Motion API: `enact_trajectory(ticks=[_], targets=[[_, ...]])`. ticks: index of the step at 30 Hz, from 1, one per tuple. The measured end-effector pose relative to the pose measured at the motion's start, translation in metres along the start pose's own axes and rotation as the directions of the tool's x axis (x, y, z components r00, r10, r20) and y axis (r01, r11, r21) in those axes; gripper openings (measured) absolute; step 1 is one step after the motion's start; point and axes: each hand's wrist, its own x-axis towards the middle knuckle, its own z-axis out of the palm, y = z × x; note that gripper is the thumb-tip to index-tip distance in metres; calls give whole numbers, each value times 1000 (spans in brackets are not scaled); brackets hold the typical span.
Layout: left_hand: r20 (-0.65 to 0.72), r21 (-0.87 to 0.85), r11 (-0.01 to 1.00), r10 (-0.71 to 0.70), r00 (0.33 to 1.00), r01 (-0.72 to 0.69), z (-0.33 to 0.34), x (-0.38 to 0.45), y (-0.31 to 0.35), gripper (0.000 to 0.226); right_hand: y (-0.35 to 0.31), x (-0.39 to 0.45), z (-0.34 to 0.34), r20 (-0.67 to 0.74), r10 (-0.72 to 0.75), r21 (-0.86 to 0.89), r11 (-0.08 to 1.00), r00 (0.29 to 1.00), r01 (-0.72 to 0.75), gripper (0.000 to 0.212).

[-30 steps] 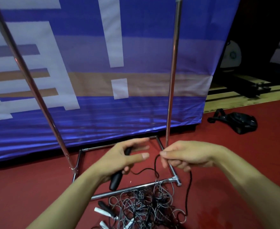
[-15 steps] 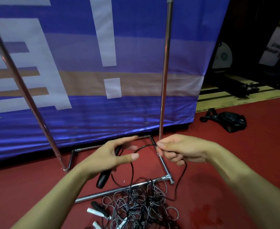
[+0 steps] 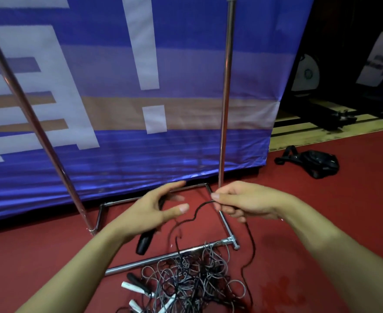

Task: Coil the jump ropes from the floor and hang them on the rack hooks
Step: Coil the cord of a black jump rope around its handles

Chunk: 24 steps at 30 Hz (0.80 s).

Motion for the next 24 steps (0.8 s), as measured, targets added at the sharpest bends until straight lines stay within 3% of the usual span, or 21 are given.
enact_trajectory(ticks=[2,3,5,8,10,13,14,16,18,21,24], targets=[[104,7,998,63,993,-65,20,3,14,22,-8,8,12,-40,-62,-66,996,997,60,34],[122,49,992,106,987,-113,26,5,18,17,-11,10,14,-37,-74,-75,995,997,71,35],[106,108,983,135,985,-147,24,7,21,26,-10,8,9,9,-38,-24,999,999,38,37],[-81,139,987,92,992,-80,-9,4,9,25,0,-3,-9,78,65,14,998,995,-67,37],[-179,140,990,50,983,-25,-31,0,-7,22,6,-9,-19,51,82,32,996,995,-84,35],[-81,94,996,12,997,-4,-19,-5,-8,57,3,-7,-12,9,3,125,992,1000,-4,32],[-17,90,996,24,1000,-22,-6,-4,-1,57,-1,-3,-4,12,-24,124,992,1000,22,31],[75,52,995,77,994,-80,18,2,12,34,-11,6,13,15,-61,20,998,998,61,33],[80,28,995,89,993,-92,28,7,18,23,-17,12,19,-40,-94,-65,994,995,91,36],[60,68,991,109,992,-113,12,7,13,24,-14,7,7,-141,-121,-106,989,983,106,40],[-108,34,998,59,992,-56,-21,4,-2,27,-5,-6,-13,-29,-30,-122,992,999,26,37]])
